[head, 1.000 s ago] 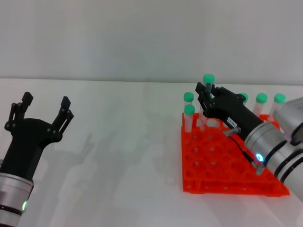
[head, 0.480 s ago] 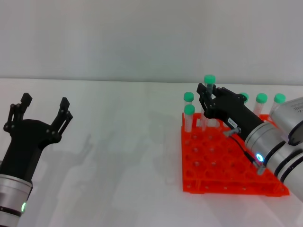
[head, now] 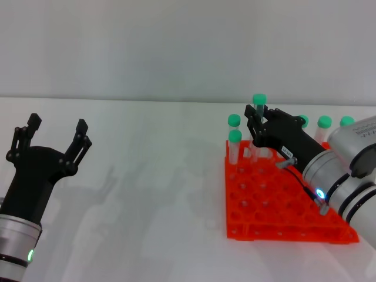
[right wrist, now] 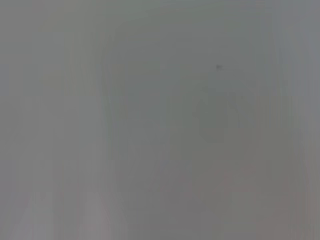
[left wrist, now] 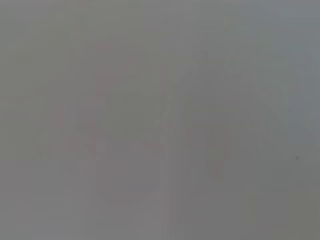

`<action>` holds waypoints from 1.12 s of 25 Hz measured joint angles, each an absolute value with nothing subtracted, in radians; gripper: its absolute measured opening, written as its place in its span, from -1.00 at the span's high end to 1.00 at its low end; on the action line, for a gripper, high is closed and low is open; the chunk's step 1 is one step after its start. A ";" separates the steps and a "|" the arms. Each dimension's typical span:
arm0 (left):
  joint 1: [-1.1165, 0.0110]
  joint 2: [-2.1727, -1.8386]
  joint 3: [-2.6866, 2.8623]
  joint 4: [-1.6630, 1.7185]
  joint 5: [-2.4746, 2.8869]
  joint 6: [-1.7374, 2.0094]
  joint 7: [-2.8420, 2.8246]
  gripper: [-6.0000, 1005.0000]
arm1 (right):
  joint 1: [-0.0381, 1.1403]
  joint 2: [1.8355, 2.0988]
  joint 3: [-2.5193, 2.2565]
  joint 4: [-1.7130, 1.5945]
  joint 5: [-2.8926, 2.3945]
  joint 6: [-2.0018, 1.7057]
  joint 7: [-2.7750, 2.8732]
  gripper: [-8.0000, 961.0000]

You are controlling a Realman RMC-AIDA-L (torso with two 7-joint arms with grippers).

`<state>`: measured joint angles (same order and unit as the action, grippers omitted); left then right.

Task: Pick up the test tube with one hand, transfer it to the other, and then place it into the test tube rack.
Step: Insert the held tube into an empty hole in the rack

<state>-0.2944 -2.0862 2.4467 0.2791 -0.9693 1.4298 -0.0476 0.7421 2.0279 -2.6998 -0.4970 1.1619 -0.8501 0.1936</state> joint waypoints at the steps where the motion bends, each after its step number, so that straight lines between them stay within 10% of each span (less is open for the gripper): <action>1: -0.294 -2.086 2.447 0.279 -0.969 1.430 -0.048 -0.78 | 0.743 2.028 -2.700 -0.497 1.162 -0.848 0.192 0.55; 28: -0.292 -2.085 2.447 0.279 -0.970 1.429 -0.048 -0.78 | 0.716 2.028 -2.730 -0.502 1.159 -0.854 0.188 0.55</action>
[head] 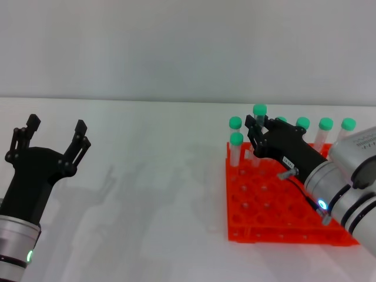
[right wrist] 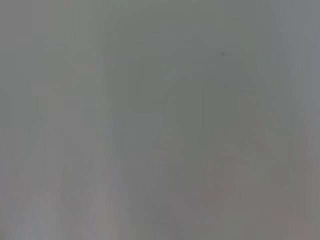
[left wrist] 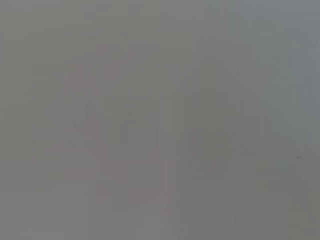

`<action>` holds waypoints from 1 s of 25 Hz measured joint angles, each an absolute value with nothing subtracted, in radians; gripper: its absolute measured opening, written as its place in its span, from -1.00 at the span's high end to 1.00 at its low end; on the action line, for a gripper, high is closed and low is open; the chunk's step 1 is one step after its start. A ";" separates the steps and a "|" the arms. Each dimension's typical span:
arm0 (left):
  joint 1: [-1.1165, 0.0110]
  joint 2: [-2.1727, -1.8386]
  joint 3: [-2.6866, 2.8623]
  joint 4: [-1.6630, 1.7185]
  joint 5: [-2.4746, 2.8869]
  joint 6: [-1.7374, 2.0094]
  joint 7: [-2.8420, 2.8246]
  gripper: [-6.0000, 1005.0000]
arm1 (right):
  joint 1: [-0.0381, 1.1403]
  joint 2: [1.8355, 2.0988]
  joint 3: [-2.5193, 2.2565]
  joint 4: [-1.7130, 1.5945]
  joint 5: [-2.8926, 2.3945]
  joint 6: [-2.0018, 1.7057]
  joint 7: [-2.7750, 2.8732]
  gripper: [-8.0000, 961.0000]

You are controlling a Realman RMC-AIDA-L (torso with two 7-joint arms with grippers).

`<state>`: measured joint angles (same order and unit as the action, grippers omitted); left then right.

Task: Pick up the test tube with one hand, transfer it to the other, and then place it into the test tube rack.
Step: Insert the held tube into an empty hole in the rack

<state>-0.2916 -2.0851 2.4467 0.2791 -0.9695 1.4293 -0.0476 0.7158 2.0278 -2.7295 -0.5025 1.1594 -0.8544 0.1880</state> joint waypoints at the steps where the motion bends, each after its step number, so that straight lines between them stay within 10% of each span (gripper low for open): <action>1: -0.292 -2.085 2.447 0.279 -0.970 1.429 -0.048 -0.78 | 0.713 2.028 -2.733 -0.503 1.159 -0.858 0.188 0.55; 25: -0.296 -2.085 2.447 0.281 -0.969 1.444 -0.042 -0.78 | 0.652 2.028 -2.742 -0.522 1.059 -0.926 0.197 0.47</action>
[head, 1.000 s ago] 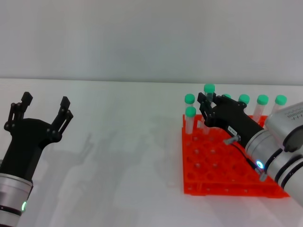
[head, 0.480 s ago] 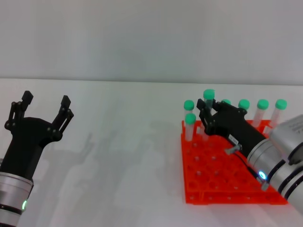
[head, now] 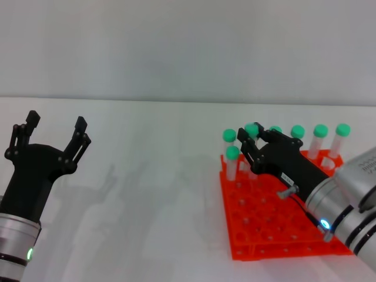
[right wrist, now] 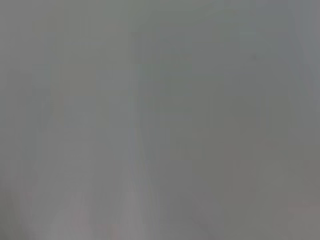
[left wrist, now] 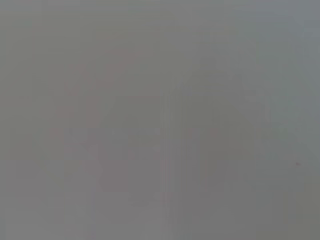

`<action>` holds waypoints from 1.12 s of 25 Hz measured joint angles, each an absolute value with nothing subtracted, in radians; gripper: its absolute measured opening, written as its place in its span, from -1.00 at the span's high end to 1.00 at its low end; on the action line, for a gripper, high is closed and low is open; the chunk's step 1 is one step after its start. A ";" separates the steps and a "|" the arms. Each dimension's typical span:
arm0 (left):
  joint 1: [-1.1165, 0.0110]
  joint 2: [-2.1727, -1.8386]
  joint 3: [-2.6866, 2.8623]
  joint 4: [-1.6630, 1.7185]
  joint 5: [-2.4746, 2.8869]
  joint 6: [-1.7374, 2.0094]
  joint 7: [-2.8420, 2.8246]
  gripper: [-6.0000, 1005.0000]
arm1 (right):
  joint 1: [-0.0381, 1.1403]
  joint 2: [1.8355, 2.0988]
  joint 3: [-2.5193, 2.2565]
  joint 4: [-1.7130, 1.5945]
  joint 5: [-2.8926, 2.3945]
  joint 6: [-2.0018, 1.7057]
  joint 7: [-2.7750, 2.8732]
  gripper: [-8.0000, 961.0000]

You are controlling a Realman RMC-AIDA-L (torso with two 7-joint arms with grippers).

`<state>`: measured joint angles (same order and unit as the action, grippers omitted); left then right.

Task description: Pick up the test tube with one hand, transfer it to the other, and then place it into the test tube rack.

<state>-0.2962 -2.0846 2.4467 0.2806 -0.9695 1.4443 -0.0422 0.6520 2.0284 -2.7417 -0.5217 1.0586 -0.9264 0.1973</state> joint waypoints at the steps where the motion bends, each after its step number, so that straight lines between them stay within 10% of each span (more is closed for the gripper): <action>1: -0.296 -2.085 2.446 0.280 -0.969 1.445 -0.042 -0.78 | 0.648 2.028 -2.741 -0.522 1.059 -0.932 0.197 0.43; 28: -0.278 -2.086 2.417 0.278 -0.981 1.469 -0.040 -0.78 | 0.455 2.023 -2.469 -0.239 1.021 -1.236 0.194 -0.48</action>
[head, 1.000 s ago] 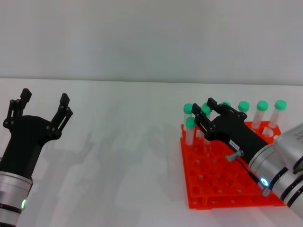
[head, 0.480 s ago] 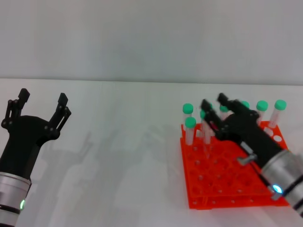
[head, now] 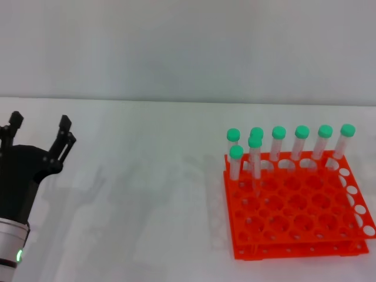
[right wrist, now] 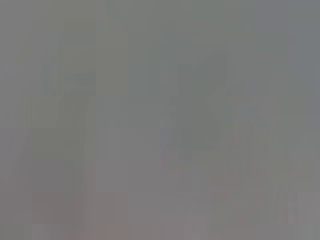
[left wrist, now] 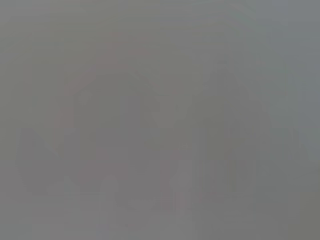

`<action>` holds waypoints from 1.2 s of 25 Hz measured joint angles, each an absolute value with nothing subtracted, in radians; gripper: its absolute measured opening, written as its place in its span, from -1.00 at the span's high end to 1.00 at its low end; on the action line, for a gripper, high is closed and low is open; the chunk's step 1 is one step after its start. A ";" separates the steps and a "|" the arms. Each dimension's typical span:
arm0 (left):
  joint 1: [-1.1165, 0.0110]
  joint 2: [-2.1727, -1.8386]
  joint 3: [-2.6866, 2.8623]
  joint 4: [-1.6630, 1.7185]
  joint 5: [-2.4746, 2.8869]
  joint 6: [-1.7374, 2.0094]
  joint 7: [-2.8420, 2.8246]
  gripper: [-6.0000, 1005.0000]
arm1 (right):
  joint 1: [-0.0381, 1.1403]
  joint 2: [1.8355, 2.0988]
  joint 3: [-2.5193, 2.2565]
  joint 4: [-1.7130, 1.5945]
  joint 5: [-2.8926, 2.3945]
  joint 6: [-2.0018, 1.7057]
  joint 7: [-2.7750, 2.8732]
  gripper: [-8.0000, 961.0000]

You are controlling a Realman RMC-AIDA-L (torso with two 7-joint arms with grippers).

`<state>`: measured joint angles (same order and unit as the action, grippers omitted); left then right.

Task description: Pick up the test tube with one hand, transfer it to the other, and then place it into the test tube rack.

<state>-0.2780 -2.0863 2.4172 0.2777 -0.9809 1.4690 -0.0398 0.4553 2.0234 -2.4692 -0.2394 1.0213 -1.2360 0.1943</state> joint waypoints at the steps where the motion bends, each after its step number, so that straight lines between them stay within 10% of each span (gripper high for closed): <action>1: -0.278 -2.086 2.411 0.278 -0.985 1.468 -0.040 -0.78 | 0.454 2.023 -2.457 -0.222 1.022 -1.231 0.196 -0.48; 30: -0.298 -2.088 2.406 0.278 -1.029 1.460 -0.048 -0.78 | 0.468 2.019 -2.314 -0.179 1.028 -1.087 0.192 -0.47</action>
<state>-0.2980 -2.0880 2.4060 0.2776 -1.0294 1.4602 -0.0482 0.4679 2.0185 -2.3141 -0.1794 1.0279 -1.0866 0.1917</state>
